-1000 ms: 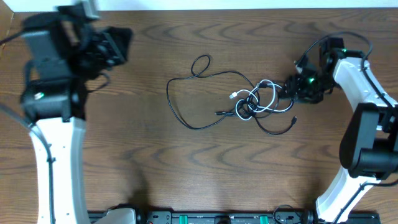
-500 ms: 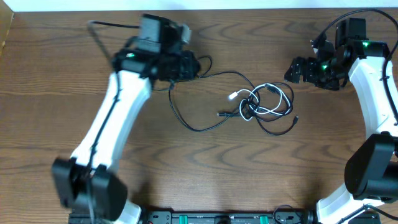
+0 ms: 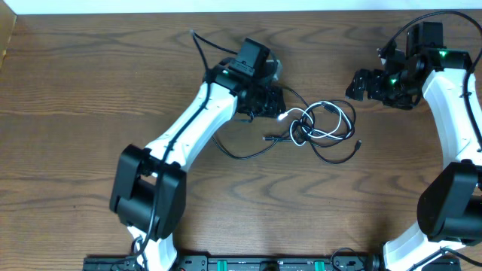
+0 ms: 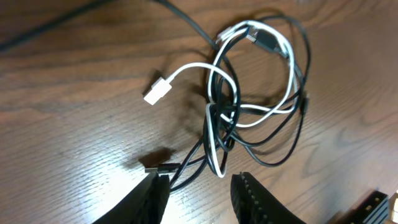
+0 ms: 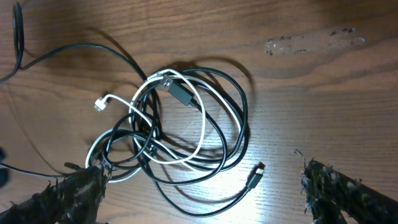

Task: Untangle cables

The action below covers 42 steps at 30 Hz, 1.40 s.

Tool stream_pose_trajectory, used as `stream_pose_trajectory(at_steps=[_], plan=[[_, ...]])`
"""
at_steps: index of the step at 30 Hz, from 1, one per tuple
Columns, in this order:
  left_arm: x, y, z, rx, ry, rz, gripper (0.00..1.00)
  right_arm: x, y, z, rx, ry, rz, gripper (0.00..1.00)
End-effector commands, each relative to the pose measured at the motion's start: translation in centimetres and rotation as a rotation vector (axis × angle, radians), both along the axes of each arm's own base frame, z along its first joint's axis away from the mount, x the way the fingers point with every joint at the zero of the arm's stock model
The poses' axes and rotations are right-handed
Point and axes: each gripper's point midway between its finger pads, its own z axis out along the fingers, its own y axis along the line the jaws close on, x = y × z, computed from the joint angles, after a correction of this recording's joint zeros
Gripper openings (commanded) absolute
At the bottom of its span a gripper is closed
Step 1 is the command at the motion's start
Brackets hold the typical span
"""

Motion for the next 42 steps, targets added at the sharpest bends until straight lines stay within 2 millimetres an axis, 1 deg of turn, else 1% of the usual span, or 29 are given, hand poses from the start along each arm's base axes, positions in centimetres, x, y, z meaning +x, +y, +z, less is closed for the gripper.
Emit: stream_pose_trajectory(at_steps=[1,6,9,13,19,23,27,29,33,35,37,38,42], plan=[[-0.1,-1.1,-1.5,0.012,0.02,-0.02,0.42,0.1,-0.3,0.0,-0.007,0.002,-0.017,0.99],[-0.7,-2.8,-2.2,0.008,0.01,-0.058,0.48,0.1,-0.3,0.0,-0.007,0.003,-0.017,0.99],[-1.0,-3.7,-2.7,0.007,0.007,-0.076,0.49,0.1,-0.3,0.0,-0.008,0.003,-0.016,0.99],[-1.3,-4.0,-3.7,0.02,0.024,-0.086,0.49,0.1,-0.3,-0.1,-0.012,-0.002,-0.001,0.99],[-1.5,-3.9,-6.3,0.049,0.08,-0.073,0.48,0.1,-0.3,-0.1,-0.013,-0.002,0.0,0.99],[-1.6,-3.8,-7.3,0.058,0.101,-0.067,0.36,0.1,-0.3,-0.1,-0.013,-0.004,0.001,0.99],[-1.2,-4.1,-7.3,0.046,0.088,-0.061,0.33,0.1,-0.3,-0.1,-0.013,-0.004,0.001,0.99],[-1.1,-4.2,-7.3,0.042,0.089,-0.047,0.29,0.1,-0.3,-0.1,-0.013,-0.003,0.001,0.99],[-1.2,-4.1,-8.4,0.052,0.13,-0.016,0.24,0.1,-0.3,-0.1,-0.013,-0.003,0.001,0.99],[-1.5,-3.9,-9.3,0.064,0.156,-0.005,0.19,0.1,-0.3,-0.1,-0.013,-0.003,0.001,0.99],[-1.7,-3.7,-9.8,0.074,0.17,-0.005,0.1,0.1,-0.3,-0.1,-0.013,-0.003,0.001,0.99],[-1.8,-3.7,-9.8,0.075,0.171,-0.005,0.08,0.1,-0.3,-0.1,-0.013,-0.003,0.001,0.99],[-1.4,-3.5,-9.6,0.069,0.165,0.002,0.07,0.1,-0.2,-0.1,-0.012,-0.003,0.001,0.99]])
